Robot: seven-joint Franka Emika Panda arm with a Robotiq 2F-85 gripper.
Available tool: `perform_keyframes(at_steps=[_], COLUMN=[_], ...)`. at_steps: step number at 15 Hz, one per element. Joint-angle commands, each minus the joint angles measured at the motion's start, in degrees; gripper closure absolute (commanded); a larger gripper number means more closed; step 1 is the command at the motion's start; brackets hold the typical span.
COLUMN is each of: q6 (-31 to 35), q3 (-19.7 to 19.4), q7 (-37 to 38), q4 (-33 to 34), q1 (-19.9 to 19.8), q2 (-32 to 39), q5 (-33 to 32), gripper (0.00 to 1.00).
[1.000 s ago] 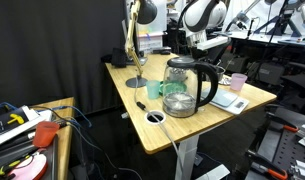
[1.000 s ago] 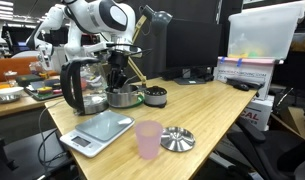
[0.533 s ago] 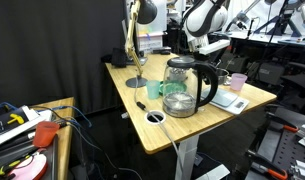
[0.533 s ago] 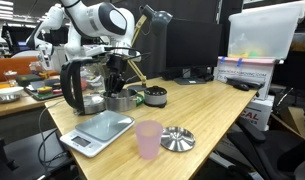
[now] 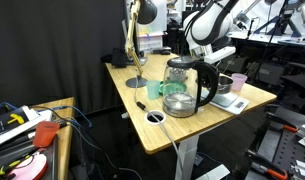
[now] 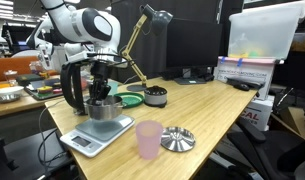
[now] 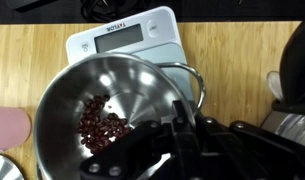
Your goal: Put the silver pot on the scale and then cover it with the silver lid
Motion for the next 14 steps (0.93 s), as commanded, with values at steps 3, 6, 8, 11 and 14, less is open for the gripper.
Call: perform_keyframes(at_steps=[3, 6, 8, 11, 14], q6=[1.2, 1.4, 1.4, 1.9, 1.8], q3=[-0.4, -0.7, -0.5, -0.4, -0.4], q7=[2.3, 1.2, -0.4, -1.2, -1.4], q4=[-1.8, -1.0, -0.4, 0.1, 0.3], q1=[0.6, 0.0, -0.3, -0.4, -0.5], q2=[-0.4, 1.2, 2.0, 2.4, 1.9], q5=[-1.5, -0.8, -0.1, 0.2, 0.6], gripper=[0.98, 0.98, 0.98, 0.60, 0.40])
